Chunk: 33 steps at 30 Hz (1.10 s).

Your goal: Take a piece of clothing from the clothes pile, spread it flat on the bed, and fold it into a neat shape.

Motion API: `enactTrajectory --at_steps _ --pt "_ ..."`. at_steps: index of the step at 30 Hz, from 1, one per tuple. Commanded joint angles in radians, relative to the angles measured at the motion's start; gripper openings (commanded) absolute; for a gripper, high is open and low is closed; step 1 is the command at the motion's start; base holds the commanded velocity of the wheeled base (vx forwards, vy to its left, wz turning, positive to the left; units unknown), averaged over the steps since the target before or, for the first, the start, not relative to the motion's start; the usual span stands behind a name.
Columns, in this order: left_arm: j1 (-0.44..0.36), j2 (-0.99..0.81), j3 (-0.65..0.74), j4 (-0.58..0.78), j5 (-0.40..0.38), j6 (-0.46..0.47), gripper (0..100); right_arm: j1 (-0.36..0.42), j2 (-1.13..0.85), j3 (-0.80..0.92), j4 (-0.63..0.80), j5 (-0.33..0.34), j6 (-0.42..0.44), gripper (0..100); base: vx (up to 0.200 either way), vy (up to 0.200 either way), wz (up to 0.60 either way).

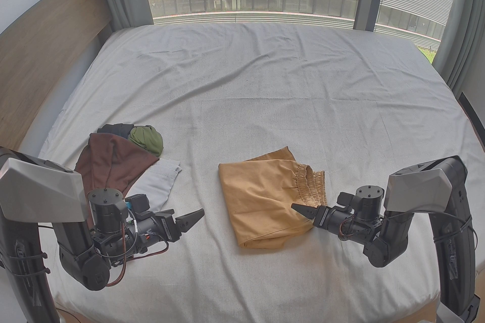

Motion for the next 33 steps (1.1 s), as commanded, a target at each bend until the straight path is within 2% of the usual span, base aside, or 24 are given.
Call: enactTrajectory --at_steps 1,17,18,33 --pt "0.001 -0.003 0.0 0.0 0.0 0.0 100 0.026 0.029 -0.016 -0.007 -0.001 0.0 100 0.0 0.0 0.0" --pt "0.001 -0.005 -0.001 0.0 0.0 0.001 100 0.034 0.047 -0.041 -0.01 -0.002 0.004 100 0.0 0.0 0.0" --pt "0.001 -0.005 -0.001 0.0 0.0 0.001 100 0.034 0.047 -0.039 -0.01 -0.002 0.004 0 0.0 0.0 0.0" --pt "0.022 -0.032 0.006 0.0 0.0 -0.002 100 0.061 -0.014 0.014 -0.042 0.001 0.066 0 0.0 0.0 0.0"
